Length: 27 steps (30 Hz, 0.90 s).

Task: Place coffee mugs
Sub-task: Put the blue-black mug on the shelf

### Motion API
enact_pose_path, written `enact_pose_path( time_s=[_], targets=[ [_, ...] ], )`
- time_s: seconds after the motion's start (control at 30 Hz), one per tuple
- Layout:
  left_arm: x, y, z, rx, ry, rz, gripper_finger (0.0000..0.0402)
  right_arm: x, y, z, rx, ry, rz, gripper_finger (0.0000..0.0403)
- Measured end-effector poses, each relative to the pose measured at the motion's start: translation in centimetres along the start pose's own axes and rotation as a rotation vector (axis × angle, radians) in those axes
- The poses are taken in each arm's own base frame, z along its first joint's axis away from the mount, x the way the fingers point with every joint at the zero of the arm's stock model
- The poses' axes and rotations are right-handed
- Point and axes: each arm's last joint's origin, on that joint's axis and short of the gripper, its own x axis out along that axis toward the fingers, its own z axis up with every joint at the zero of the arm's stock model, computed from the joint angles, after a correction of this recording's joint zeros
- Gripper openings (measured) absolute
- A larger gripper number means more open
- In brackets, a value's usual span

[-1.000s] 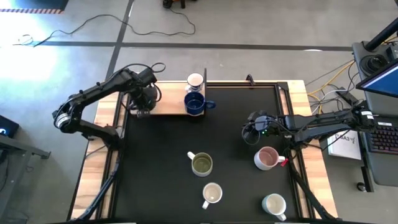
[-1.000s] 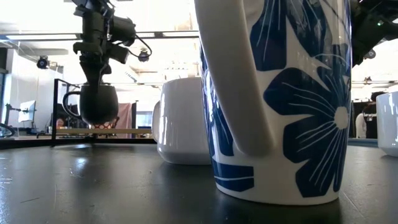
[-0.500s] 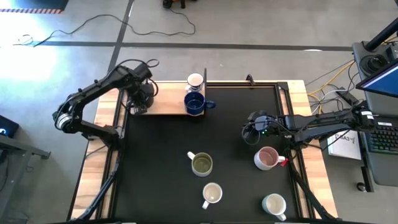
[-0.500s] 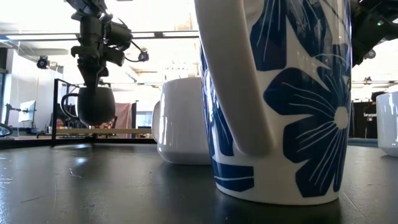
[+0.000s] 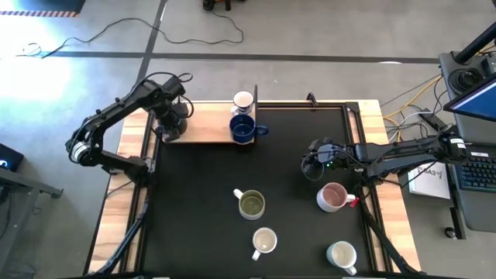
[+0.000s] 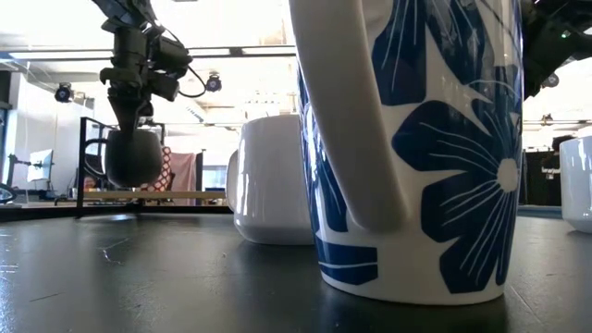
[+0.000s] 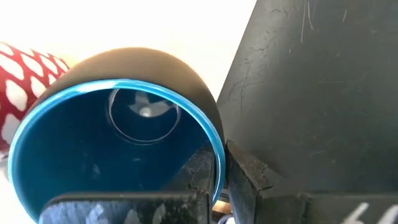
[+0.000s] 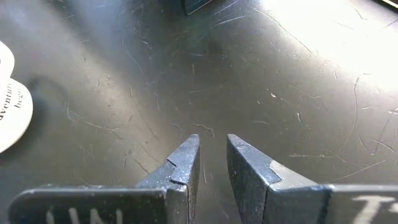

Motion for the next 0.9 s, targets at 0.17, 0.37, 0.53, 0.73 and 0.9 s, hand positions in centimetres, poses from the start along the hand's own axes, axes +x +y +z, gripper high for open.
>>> enact_pose_path(
  time_s=[0.17,0.37,0.53,0.73,0.9],
  targets=[
    [-0.01,0.14,-0.28,-0.016,0.009,-0.017,0.0011,0.00,-0.01,0.00,0.000,0.000,0.000,0.0068],
    [-0.01,0.15,-0.35,-0.021,0.013,-0.021,0.0011,0.00,0.00,0.00,0.000,0.000,0.000,0.0068],
    [-0.01,0.18,-0.30,-0.022,0.007,-0.020,0.0011,0.00,0.00,0.00,0.000,0.000,0.000,0.0068],
    [0.23,0.30,-0.04,-0.001,-0.001,-0.034,0.0011,0.00,-0.01,0.00,0.000,0.000,0.000,0.0068],
    [0.66,0.50,0.24,0.025,0.011,-0.053,0.0011,0.00,0.00,0.00,0.000,0.000,0.000,0.0068]
  ],
)
